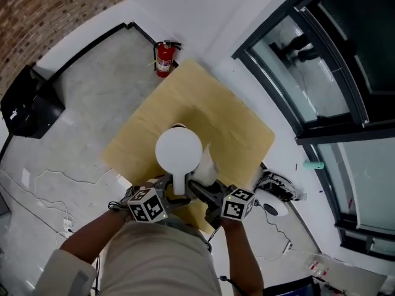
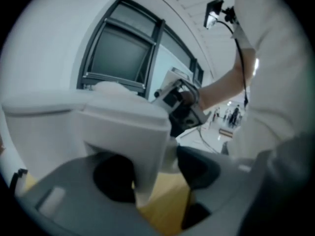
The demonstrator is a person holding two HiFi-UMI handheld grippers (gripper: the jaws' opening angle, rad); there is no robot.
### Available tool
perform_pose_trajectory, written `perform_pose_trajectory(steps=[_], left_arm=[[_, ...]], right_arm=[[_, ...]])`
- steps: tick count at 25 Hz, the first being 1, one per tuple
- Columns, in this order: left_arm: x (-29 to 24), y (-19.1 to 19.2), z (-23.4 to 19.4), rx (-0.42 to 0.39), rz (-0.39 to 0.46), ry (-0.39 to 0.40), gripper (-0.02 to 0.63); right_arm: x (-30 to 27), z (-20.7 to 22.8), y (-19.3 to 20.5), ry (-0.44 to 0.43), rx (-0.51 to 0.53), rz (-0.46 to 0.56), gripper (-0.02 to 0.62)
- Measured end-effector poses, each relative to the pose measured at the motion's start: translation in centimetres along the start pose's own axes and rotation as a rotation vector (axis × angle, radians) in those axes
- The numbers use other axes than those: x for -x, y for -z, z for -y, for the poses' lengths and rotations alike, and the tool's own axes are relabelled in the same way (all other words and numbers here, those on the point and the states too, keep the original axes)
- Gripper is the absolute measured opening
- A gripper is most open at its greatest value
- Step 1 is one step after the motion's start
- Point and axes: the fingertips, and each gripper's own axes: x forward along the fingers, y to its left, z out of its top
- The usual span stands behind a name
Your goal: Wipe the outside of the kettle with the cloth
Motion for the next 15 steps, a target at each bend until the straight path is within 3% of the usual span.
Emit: perform_pose_trajectory(steps=[4, 7, 9, 11, 15], left_arm=[[-0.3, 0.6, 0.2, -0.062, 0.037, 0.050, 0.241], [-1.0, 0.3, -0.4, -0.111, 0.068, -0.012, 0.194], [-1.3, 0.1, -1.4, -0.131, 0.088, -0.098, 0.079], [-1.4, 0.1, -1.8, -0.140, 0.096, -0.138, 0.071], [-0.1, -0.3, -1.2, -0.151, 0.110, -0.108, 0.069]], right_arm=[[2.6, 1.5, -0.1, 0.137, -0.026, 0.103, 0.124], [7.3, 2.1, -1.7, 0.233, -0.065, 0.248, 0.124], [9.5, 2.3, -2.2, 0.279, -0.038, 0.280, 0.124], [10.7, 2.3, -2.4, 0.318, -0.005, 0.286, 0.124], [11.8, 1.3, -3.4, 0.341, 0.027, 0.330, 0.123]])
